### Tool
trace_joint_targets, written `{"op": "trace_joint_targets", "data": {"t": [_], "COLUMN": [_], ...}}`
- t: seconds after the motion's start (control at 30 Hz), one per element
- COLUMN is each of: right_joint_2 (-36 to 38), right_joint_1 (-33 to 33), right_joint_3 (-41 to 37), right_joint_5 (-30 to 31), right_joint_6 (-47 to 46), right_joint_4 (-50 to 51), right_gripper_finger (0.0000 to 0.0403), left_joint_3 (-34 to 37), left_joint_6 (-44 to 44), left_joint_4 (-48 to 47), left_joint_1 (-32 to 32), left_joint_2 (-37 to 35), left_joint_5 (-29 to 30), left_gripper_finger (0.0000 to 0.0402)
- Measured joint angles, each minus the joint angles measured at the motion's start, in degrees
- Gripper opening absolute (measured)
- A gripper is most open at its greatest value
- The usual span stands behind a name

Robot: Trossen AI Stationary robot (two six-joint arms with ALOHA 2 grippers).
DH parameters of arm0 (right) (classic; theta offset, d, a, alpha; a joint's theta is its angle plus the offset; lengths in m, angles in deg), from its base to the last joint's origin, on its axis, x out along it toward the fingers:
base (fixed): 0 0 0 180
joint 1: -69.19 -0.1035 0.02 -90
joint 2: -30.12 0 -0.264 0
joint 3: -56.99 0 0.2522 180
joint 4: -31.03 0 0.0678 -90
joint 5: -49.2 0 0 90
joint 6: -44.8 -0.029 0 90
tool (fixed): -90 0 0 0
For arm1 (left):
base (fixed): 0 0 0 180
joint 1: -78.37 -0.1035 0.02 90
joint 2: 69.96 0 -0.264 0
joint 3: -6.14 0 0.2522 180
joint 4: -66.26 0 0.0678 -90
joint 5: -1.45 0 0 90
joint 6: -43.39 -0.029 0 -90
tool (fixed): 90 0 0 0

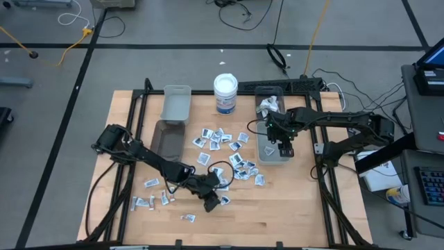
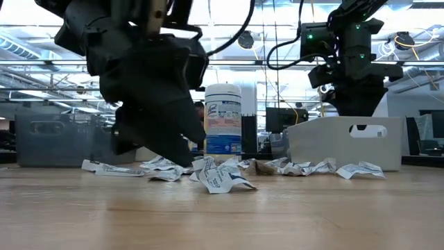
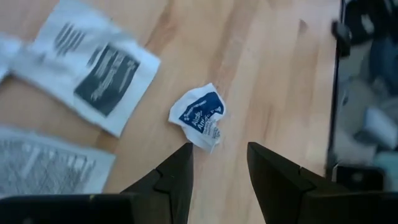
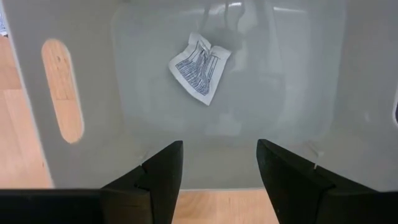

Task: Pick & Place First Aid Supplies
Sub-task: Put the blue alcohol pad into the right gray bin

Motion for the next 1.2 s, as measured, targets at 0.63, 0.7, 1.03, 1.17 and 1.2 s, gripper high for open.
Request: {"op": "trace_joint_targets", "data": {"t": [0.63, 0.7, 1.03, 1.17, 1.2], "right_joint_2": [0.00, 0.00, 0.00, 0.00, 0.00], "right_joint_1": [0.00, 0.00, 0.00, 0.00, 0.00], "right_joint_3": [0.00, 0.00, 0.02, 0.02, 0.02], "right_joint_5": [0.00, 0.00, 0.00, -0.02, -0.02], "right_joint_6": [-3.04, -3.18, -4.40, -4.72, -4.72], "right_joint_4": [2.31, 2.31, 2.31, 2.31, 2.31], "right_gripper_finger": [0.0199, 0.0199, 0.0199, 0.0199, 0.0199], "left_joint_3": [0.02, 0.02, 0.02, -0.40, -1.04], "left_joint_6": [-27.57, -27.41, -26.01, -25.89, -25.87], "left_joint_4": [0.12, 0.12, 1.12, 0.84, 0.77], "left_joint_1": [3.89, 4.26, 4.50, 4.56, 4.59], "left_joint_2": [-0.01, -0.01, -0.01, 1.26, 1.98], "left_joint_5": [11.47, 12.38, 13.75, 14.06, 13.93], "left_gripper_finger": [0.0154, 0.0154, 0.0154, 0.0154, 0.0154]}}
